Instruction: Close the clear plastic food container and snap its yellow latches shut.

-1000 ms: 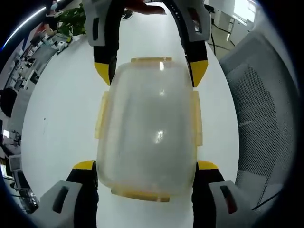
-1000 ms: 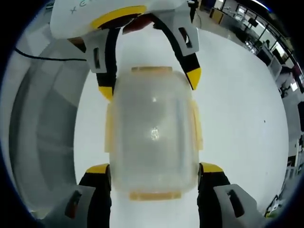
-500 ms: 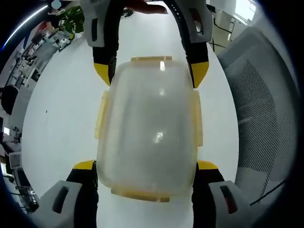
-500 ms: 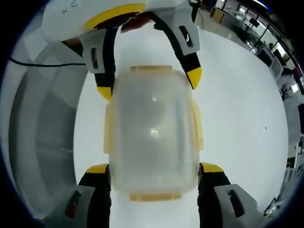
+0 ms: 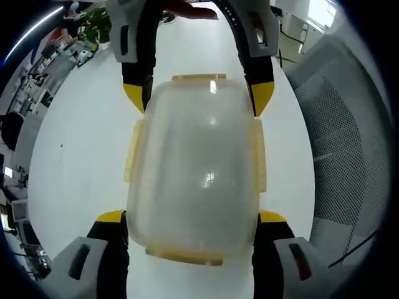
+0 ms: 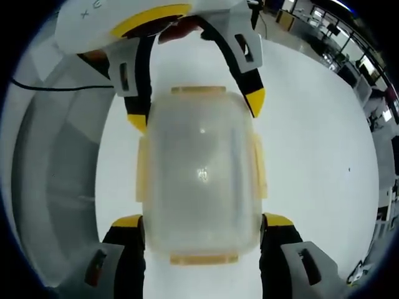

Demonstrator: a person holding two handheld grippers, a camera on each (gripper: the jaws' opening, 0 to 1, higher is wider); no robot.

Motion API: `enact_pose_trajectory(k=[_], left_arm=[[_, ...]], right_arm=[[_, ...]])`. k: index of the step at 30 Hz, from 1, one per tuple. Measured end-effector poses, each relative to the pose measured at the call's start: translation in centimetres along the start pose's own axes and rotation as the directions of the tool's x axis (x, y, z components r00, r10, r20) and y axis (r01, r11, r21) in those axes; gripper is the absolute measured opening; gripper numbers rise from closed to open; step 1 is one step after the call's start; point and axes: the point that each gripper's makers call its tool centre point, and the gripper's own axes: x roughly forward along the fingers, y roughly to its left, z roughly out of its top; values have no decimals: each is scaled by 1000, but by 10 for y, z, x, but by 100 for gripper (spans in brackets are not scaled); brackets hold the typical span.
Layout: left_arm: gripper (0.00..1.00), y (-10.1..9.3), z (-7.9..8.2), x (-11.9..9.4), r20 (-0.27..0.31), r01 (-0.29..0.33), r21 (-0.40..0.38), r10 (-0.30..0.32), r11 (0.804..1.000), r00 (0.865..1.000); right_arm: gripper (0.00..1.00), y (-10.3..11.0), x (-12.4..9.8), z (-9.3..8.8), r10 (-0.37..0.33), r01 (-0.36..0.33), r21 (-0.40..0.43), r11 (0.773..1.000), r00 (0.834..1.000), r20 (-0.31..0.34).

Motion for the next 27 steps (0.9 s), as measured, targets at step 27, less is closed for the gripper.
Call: enact_pose_trajectory(k=[27], left_arm=[[83, 32, 5, 7, 15, -7, -11, 7, 1000, 1000]], right_arm=[[76, -34, 1, -4, 6, -6, -17, 1000, 1000, -11]])
